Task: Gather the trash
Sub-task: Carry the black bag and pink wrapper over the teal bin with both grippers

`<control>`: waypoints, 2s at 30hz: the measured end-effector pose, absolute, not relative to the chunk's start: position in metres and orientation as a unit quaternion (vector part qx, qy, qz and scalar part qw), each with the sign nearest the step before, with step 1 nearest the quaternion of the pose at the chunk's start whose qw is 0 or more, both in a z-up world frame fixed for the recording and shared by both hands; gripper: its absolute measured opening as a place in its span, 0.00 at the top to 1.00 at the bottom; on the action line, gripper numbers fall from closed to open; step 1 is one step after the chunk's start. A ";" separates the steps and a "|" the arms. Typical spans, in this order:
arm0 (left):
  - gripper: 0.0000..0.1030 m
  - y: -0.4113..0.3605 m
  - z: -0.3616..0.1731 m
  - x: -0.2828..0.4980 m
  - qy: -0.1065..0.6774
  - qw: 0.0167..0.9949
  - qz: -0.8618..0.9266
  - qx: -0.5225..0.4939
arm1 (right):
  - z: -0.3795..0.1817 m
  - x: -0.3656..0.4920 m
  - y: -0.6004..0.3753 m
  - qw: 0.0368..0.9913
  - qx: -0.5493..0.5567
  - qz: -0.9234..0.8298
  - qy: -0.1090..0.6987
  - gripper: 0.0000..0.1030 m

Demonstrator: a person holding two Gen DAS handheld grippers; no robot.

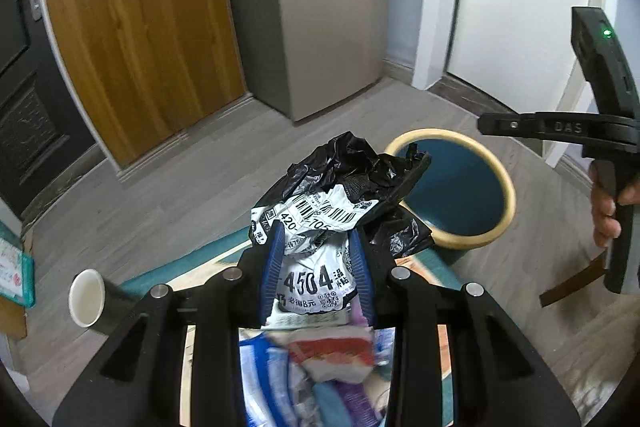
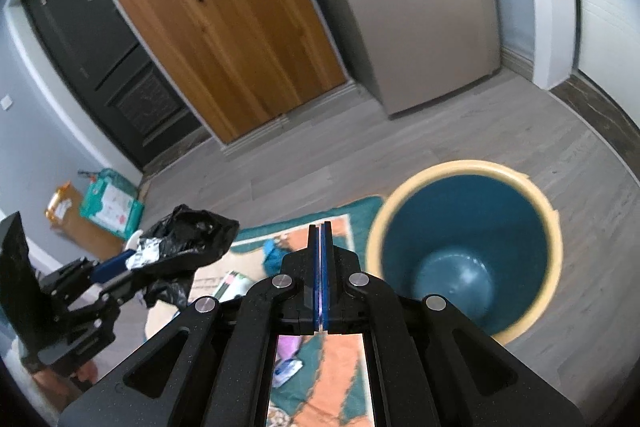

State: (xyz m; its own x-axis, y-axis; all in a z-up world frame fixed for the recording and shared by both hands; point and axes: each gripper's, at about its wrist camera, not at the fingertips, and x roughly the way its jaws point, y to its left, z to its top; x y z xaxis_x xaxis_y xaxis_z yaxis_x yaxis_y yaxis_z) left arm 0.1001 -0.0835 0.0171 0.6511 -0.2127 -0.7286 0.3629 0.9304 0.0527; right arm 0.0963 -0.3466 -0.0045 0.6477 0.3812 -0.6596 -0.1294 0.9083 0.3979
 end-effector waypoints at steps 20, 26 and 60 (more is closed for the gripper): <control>0.69 -0.079 -0.005 0.109 0.403 0.901 -0.129 0.094 | -0.092 0.123 -0.323 0.828 0.163 0.163 0.511 0.88; 0.69 -0.051 -0.012 0.107 0.407 0.902 -0.114 0.087 | -0.137 0.134 -0.272 0.794 0.141 0.176 0.564 0.55; 0.69 -0.133 -0.008 0.111 0.397 0.889 -0.191 0.124 | -0.013 0.112 -0.366 0.903 0.065 0.051 0.422 0.92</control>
State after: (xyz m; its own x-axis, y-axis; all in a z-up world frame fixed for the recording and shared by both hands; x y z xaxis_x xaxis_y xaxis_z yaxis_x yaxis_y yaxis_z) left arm 0.1113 -0.1334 -0.0077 0.6117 -0.2411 -0.7535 0.4382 0.8962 0.0690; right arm 0.1120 -0.3657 -0.0133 0.6388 0.1459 -0.7554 -0.0369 0.9865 0.1594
